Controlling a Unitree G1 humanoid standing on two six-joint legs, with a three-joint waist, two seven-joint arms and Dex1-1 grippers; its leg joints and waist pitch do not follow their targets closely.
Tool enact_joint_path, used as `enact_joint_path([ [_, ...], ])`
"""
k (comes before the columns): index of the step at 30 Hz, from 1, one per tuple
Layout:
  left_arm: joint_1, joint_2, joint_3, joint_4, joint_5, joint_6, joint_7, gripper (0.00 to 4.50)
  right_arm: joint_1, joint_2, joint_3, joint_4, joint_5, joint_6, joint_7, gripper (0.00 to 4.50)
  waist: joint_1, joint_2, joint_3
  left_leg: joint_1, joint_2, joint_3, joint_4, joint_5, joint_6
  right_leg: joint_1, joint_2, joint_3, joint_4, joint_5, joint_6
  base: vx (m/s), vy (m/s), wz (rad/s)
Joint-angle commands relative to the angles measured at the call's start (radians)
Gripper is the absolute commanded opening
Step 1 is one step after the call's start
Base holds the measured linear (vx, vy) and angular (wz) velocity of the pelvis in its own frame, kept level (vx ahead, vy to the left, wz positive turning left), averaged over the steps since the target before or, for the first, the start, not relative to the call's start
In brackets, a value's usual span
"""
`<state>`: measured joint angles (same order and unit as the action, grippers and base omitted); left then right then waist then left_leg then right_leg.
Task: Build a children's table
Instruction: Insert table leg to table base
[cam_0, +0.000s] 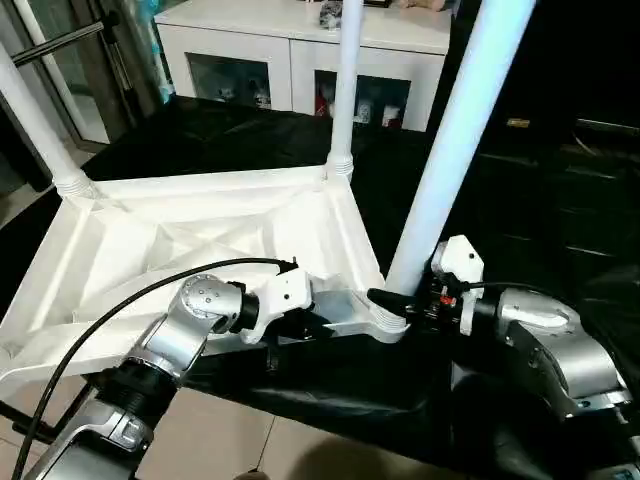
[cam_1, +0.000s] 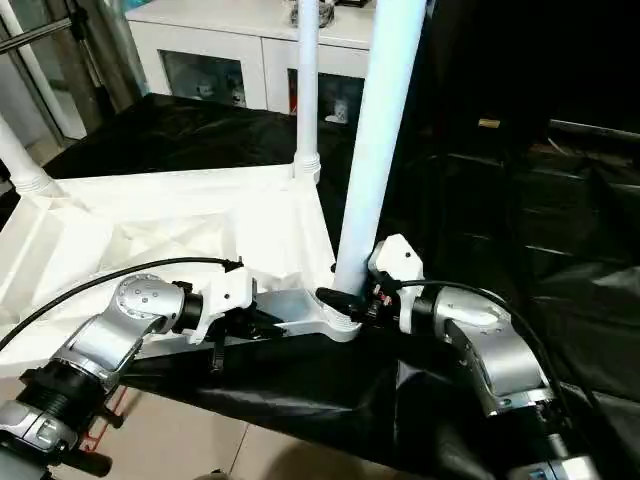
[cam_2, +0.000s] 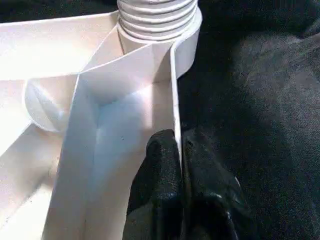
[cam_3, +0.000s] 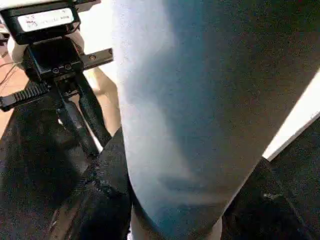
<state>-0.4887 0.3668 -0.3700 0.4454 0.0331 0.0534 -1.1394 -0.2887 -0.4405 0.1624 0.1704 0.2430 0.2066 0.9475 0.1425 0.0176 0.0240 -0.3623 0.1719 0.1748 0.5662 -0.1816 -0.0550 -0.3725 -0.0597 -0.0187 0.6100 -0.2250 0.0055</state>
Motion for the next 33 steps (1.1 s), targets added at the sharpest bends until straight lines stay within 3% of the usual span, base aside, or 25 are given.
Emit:
enact_joint_path([
  [1, -0.047, -0.033, 0.016, -0.033, -0.021, -0.008, 0.027, 0.0, 0.05, 0.009, 0.069, 0.127, -0.074, 0.062, -0.033, 1.89, -0.005, 0.004, -0.027, 0.017, 0.062, -0.025, -0.08, -0.337, -0.019, 0.018, -0.084, 0.04, -0.09, -0.225, -0.179, 0.0, 0.0, 0.0],
  [3, -0.058, -0.037, 0.015, -0.032, 0.009, 0.023, 0.074, 0.0, 0.041, 0.031, 0.052, 0.143, -0.092, 0.076, -0.105, 1.89, -0.008, 0.003, -0.019, 0.021, 0.062, -0.027, -0.086, -0.382, -0.029, 0.011, -0.085, 0.041, -0.098, -0.321, -0.163, 0.0, 0.0, 0.0],
  [6, -0.086, -0.067, 0.03, -0.038, 0.03, 0.113, 0.156, 0.0, 0.03, 0.069, 0.025, 0.155, -0.112, 0.111, -0.215, 1.89, -0.012, 0.002, -0.018, 0.031, 0.062, -0.033, -0.089, -0.422, -0.053, 0.005, -0.089, 0.043, -0.106, -0.436, -0.143, 0.0, 0.0, 0.0],
  [7, -0.094, -0.078, 0.037, -0.042, 0.029, 0.144, 0.175, 0.0, 0.029, 0.078, 0.021, 0.155, -0.114, 0.121, -0.234, 1.89, -0.011, -0.001, -0.019, 0.028, 0.062, -0.035, -0.09, -0.417, -0.053, 0.009, -0.091, 0.043, -0.107, -0.436, -0.138, 0.0, 0.0, 0.0],
  [8, -0.104, -0.091, 0.043, -0.047, 0.028, 0.172, 0.196, 0.0, 0.027, 0.09, 0.016, 0.156, -0.114, 0.133, -0.254, 1.89, -0.011, -0.006, -0.018, 0.024, 0.062, -0.034, -0.092, -0.405, -0.051, 0.01, -0.089, 0.043, -0.106, -0.424, -0.133, 0.0, 0.0, 0.0],
  [10, -0.122, -0.117, 0.053, -0.05, 0.03, 0.22, 0.231, 0.0, 0.019, 0.114, 0.01, 0.161, -0.111, 0.152, -0.288, 1.89, -0.012, -0.005, -0.018, 0.027, 0.062, -0.033, -0.091, -0.406, -0.051, 0.006, -0.088, 0.044, -0.106, -0.414, -0.134, 0.0, 0.0, 0.0],
  [11, -0.158, -0.172, 0.072, -0.047, 0.035, 0.308, 0.312, 0.0, -0.002, 0.165, 0.003, 0.181, -0.111, 0.181, -0.358, 1.89, -0.014, -0.006, -0.02, 0.023, 0.06, -0.032, -0.09, -0.386, -0.051, 0.007, -0.088, 0.045, -0.102, -0.379, -0.143, 0.0, 0.0, 0.0],
  [13, -0.188, -0.229, 0.084, -0.023, 0.036, 0.356, 0.381, 0.0, -0.034, 0.218, -0.004, 0.225, -0.121, 0.198, -0.439, 1.89, -0.016, -0.005, -0.019, 0.024, 0.058, -0.031, -0.088, -0.372, -0.058, 0.005, -0.086, 0.043, -0.101, -0.351, -0.159, 0.0, 0.0, 0.0],
  [14, -0.22, -0.302, 0.086, 0.028, 0.044, 0.387, 0.457, 0.0, -0.087, 0.285, -0.031, 0.307, -0.123, 0.211, -0.542, 1.89, -0.017, -0.011, -0.023, 0.019, 0.055, -0.029, -0.084, -0.33, -0.055, 0.011, -0.087, 0.044, -0.098, -0.316, -0.162, 0.0, 0.0, 0.0],
  [16, -0.231, -0.326, 0.086, 0.048, 0.052, 0.404, 0.488, 0.0, -0.105, 0.306, -0.041, 0.333, -0.126, 0.22, -0.576, 1.89, -0.016, -0.013, -0.023, 0.018, 0.055, -0.029, -0.084, -0.313, -0.052, 0.014, -0.087, 0.043, -0.098, -0.294, -0.162, 0.0, 0.0, 0.0],
  [21, -0.259, -0.377, 0.064, 0.113, 0.091, 0.415, 0.574, 0.0, -0.141, 0.352, -0.054, 0.364, -0.135, 0.239, -0.635, 1.89, -0.009, -0.013, -0.031, 0.009, 0.051, -0.024, -0.07, -0.183, -0.015, 0.029, -0.081, 0.041, -0.08, -0.057, -0.173, 0.0, 0.0, 0.0],
  [23, -0.261, -0.377, 0.058, 0.117, 0.101, 0.42, 0.58, 0.0, -0.145, 0.362, -0.061, 0.369, -0.135, 0.247, -0.636, 1.89, -0.007, -0.011, -0.031, 0.009, 0.051, -0.024, -0.07, -0.175, -0.009, 0.031, -0.08, 0.038, -0.077, -0.028, -0.174, 0.0, 0.0, 0.0],
  [25, -0.262, -0.377, 0.059, 0.117, 0.1, 0.423, 0.574, 0.0, -0.149, 0.371, -0.072, 0.375, -0.131, 0.253, -0.636, 1.89, -0.008, -0.011, -0.028, 0.012, 0.053, -0.024, -0.074, -0.209, -0.01, 0.029, -0.081, 0.039, -0.082, -0.066, -0.174, 0.0, 0.0, 0.0],
  [27, -0.262, -0.376, 0.057, 0.113, 0.1, 0.423, 0.565, 0.0, -0.153, 0.377, -0.076, 0.383, -0.129, 0.257, -0.631, 1.89, -0.011, -0.011, -0.024, 0.017, 0.055, -0.025, -0.081, -0.271, -0.022, 0.025, -0.083, 0.04, -0.091, -0.169, -0.166, 0.0, 0.0, 0.0],
  [33, -0.246, -0.359, 0.033, 0.084, 0.1, 0.391, 0.525, 0.0, -0.159, 0.365, -0.065, 0.373, -0.11, 0.285, -0.563, 1.89, -0.01, -0.012, -0.023, 0.017, 0.056, -0.027, -0.084, -0.275, -0.026, 0.023, -0.085, 0.043, -0.097, -0.219, -0.143, 0.0, 0.0, 0.0],
])
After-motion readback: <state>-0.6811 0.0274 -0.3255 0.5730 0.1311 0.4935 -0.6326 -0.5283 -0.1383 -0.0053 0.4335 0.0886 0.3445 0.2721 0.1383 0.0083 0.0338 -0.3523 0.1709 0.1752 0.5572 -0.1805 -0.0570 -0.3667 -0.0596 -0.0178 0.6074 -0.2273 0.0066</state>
